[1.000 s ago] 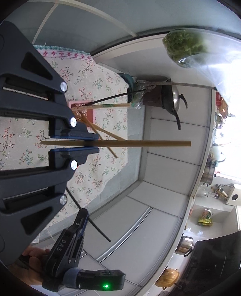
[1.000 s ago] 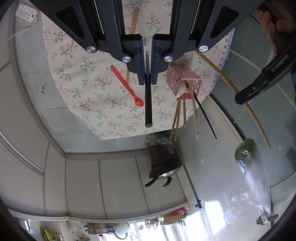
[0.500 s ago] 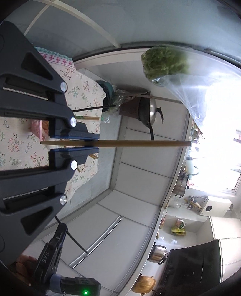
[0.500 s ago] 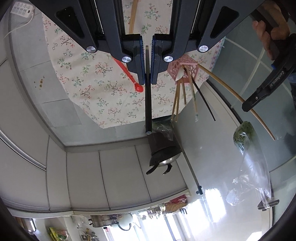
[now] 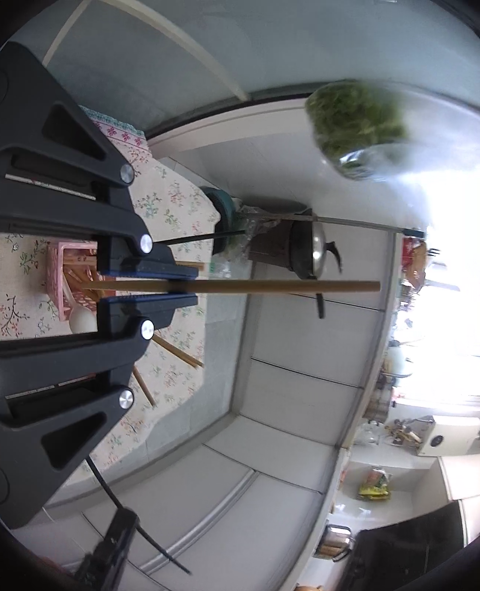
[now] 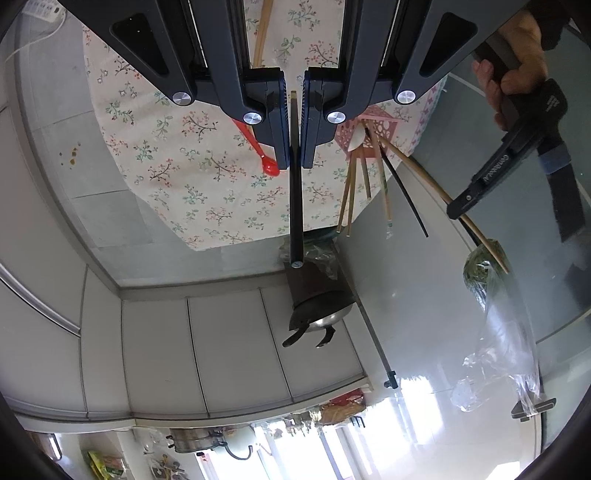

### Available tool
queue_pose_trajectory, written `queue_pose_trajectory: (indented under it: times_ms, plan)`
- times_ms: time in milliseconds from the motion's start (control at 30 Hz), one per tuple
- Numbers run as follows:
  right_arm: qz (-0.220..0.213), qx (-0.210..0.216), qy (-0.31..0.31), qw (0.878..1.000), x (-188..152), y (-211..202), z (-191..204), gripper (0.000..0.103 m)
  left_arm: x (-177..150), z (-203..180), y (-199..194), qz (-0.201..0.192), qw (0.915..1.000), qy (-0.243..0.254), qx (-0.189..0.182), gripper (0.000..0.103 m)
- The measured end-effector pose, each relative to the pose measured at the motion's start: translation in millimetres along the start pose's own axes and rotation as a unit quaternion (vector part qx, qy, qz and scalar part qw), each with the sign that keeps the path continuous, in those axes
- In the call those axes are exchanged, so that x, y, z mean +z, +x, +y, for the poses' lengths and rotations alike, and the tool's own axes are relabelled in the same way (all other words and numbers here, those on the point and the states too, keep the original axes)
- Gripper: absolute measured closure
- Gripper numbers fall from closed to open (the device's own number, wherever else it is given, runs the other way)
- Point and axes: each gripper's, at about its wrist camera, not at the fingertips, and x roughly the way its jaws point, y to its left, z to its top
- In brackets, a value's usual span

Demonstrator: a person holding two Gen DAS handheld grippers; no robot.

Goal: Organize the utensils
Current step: 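Lower the wooden chopstick into the basket with the left tool while the right tool carries the black chopstick, then lower the black chopstick into the pink basket with the right tool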

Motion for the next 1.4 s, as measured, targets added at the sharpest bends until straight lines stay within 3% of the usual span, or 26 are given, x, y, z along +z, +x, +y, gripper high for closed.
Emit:
queue_pose_trajectory:
  times_ms: [167,600,733,933,1167,1400]
  plan:
    - [0.004,0.0,0.002,1.0,-1.1,2.6,-3.9,0.098,-9.6,-0.4,19.8,0.035,0.9992,0.001,0.019,0.095]
    - [0.005,0.002,0.0,1.0,-2.4,2.1,-3.6,0.098,-11.8,-3.1,36.1,0.064,0.9976,0.009,0.026,0.094]
    - [0.003,0.005,-0.001,1.0,-3.2,0.1,-1.9,0.098,-8.5,0.4,34.1,0.072,0.997,-0.006,0.026,0.073]
    - [-0.007,0.015,-0.007,1.0,-0.5,-8.2,7.1,0.098,-6.2,1.3,17.9,0.08,0.9964,0.003,0.026,0.051]
    - [-0.029,0.041,-0.01,0.999,8.0,-26.5,23.9,0.098,-12.5,18.6,5.7,0.119,0.9917,0.006,0.048,0.04]
    - [-0.047,0.062,0.0,0.997,16.1,-30.4,39.6,0.098,-29.3,38.3,3.9,0.191,0.979,-0.002,0.071,0.029]
